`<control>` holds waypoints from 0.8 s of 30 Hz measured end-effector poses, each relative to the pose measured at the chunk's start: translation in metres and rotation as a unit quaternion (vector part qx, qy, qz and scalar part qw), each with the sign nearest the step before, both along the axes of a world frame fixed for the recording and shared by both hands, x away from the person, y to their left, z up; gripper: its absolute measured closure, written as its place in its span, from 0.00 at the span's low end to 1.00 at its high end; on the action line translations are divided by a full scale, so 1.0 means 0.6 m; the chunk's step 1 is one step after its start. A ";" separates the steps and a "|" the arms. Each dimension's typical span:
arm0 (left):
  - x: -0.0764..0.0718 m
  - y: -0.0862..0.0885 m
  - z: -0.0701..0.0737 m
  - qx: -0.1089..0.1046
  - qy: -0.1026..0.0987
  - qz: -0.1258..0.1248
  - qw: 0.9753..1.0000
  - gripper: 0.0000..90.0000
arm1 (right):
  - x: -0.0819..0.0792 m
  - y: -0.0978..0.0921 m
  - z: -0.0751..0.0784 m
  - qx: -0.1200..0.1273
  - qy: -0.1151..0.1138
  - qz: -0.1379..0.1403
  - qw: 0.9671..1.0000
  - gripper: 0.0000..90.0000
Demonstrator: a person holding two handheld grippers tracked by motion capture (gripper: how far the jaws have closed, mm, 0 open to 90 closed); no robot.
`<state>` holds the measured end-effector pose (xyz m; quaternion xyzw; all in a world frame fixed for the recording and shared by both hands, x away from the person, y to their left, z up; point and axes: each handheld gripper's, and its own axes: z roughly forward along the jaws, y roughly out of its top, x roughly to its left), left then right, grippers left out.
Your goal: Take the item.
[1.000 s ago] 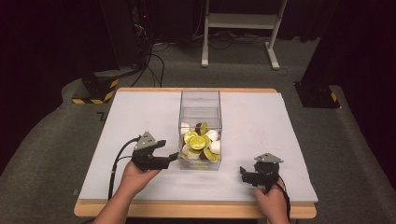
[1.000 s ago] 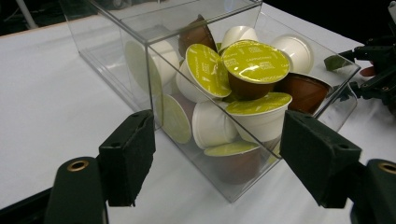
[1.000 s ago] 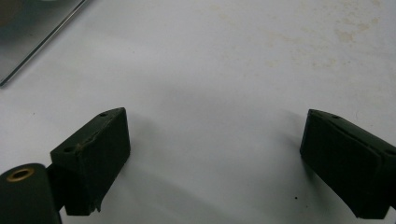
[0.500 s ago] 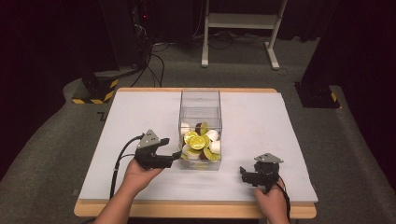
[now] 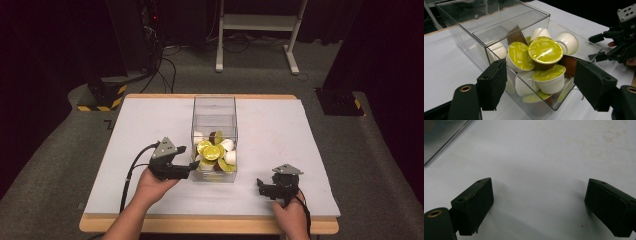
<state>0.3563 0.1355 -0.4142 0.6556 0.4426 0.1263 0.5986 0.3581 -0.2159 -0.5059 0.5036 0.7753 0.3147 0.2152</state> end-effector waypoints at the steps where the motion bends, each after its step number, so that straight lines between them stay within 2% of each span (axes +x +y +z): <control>1: 0.001 0.000 0.000 0.005 0.000 -0.001 1.000 0.30 | 0.000 0.000 0.000 0.000 0.000 0.000 1.000 0.09; 8: 0.007 -0.009 0.004 -0.002 0.001 0.000 1.000 0.30 | 0.000 0.000 0.000 0.000 0.000 0.000 1.000 0.09; 13: 0.011 -0.019 0.005 0.003 0.002 -0.008 1.000 0.30 | 0.000 0.000 0.000 0.000 -0.001 0.000 1.000 0.09; 17: 0.015 -0.028 0.008 -0.005 0.004 -0.014 1.000 0.30 | 0.000 0.000 0.000 0.000 -0.001 0.000 1.000 0.09; 24: 0.022 -0.039 0.005 -0.004 0.009 -0.015 1.000 0.29 | 0.000 0.000 0.000 0.000 0.000 0.000 1.000 0.09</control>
